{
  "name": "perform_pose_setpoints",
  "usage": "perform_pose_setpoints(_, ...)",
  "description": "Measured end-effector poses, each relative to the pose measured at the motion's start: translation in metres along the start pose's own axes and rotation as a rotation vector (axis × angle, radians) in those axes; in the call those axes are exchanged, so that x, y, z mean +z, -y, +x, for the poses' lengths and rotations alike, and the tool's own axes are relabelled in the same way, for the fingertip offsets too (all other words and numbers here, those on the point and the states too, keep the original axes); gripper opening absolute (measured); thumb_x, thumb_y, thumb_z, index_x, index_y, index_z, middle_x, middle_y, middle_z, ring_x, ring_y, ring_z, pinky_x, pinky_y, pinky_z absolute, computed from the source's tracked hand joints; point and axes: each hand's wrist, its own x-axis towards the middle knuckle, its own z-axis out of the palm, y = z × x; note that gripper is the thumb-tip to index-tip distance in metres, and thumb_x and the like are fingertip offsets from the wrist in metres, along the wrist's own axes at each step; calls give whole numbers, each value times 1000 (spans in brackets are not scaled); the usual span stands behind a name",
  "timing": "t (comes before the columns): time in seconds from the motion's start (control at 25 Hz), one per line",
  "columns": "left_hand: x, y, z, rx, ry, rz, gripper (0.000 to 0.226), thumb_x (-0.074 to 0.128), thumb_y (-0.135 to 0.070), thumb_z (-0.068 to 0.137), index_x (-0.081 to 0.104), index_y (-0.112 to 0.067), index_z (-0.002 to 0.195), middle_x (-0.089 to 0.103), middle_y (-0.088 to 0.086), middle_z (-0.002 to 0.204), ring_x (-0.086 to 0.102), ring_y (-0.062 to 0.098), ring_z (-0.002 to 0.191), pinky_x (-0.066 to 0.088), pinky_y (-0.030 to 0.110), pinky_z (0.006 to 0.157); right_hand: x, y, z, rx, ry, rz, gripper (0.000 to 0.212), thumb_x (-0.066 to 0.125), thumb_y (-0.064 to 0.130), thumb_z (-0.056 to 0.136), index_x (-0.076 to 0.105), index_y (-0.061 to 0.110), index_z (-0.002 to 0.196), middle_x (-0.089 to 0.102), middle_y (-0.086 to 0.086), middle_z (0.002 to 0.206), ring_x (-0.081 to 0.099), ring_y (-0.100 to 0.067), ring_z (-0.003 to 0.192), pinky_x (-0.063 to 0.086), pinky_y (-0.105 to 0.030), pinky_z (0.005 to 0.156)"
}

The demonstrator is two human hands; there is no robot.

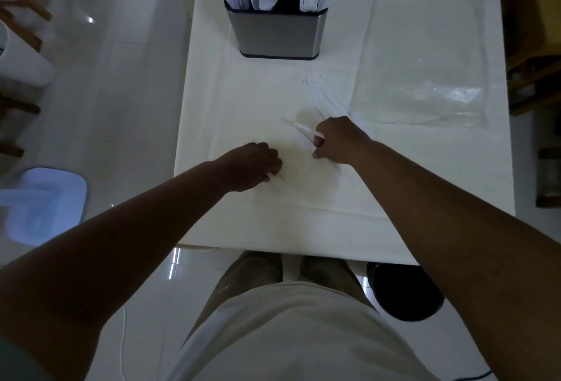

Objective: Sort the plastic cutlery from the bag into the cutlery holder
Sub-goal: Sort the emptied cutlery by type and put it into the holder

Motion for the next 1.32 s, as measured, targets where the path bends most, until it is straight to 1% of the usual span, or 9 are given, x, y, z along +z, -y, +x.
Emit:
perform_pose_setpoints(0.16,-2,-2,8,-90,-21,-90,12,58,-12,92,59,-12,104,60,6,100,59,27,90,44,33,74,-12,-9,0,40,3,160,26,84,20,72,73,10,93,69,-3,92,64,-21,89,54,-33,82)
perform_pose_setpoints(0.32,-10,-10,10,-238,-4,-220,23,49,-16,97,54,-13,119,55,6,113,59,29,91,46,36,75,-19,-16,-6,112,-33,323,22,83,23,73,72,9,85,66,-2,80,61,-17,73,47,-24,65)
perform_pose_setpoints(0.44,-17,-14,13,-415,-26,-365,17,51,-25,98,55,-10,100,57,3,90,58,27,82,40,31,67,-29,-21,-6,148,-112,480,15,76,24,79,68,12,76,66,-3,70,61,-19,61,46,-27,61)
perform_pose_setpoints(0.64,-27,-23,28,-837,-179,-1644,20,45,-24,101,54,-11,89,46,4,70,38,12,47,25,20,40,-42,-9,-14,-4,-365,599,17,81,24,77,70,11,78,68,1,65,64,-12,52,52,-24,56)
perform_pose_setpoints(0.76,-31,-26,40,-753,-211,-2047,38,43,-46,100,55,-12,87,53,4,70,42,8,45,26,18,37,-30,12,-19,-331,-416,464,10,81,23,79,79,16,85,76,0,79,70,-15,63,56,-27,67)
perform_pose_setpoints(0.88,-33,-23,49,-785,-332,-2094,29,57,-39,96,55,-12,84,46,5,69,40,8,43,27,17,36,-18,19,-21,-586,-407,200,19,72,22,85,79,23,103,76,1,92,70,-16,77,52,-25,71)
perform_pose_setpoints(1.04,-33,-13,47,-933,-464,-2023,19,63,-17,94,62,-7,77,57,8,72,49,14,56,39,24,53,-17,17,-26,-655,-384,-12,35,68,20,84,72,25,118,74,3,102,70,-20,85,42,-21,68)
perform_pose_setpoints(1.2,-40,-3,43,-969,-600,-2068,22,59,-11,95,59,-5,74,61,7,67,42,11,51,31,18,38,-19,13,-27,-608,-361,-150,41,73,29,81,68,31,122,69,5,93,66,-21,76,33,-23,60)
perform_pose_setpoints(1.32,-40,-6,42,-906,-567,-2050,25,56,-8,97,59,-4,72,60,5,59,44,8,47,31,16,40,-16,15,-25,-642,-379,-99,34,64,32,85,70,30,119,67,2,87,64,-22,70,34,-23,57)
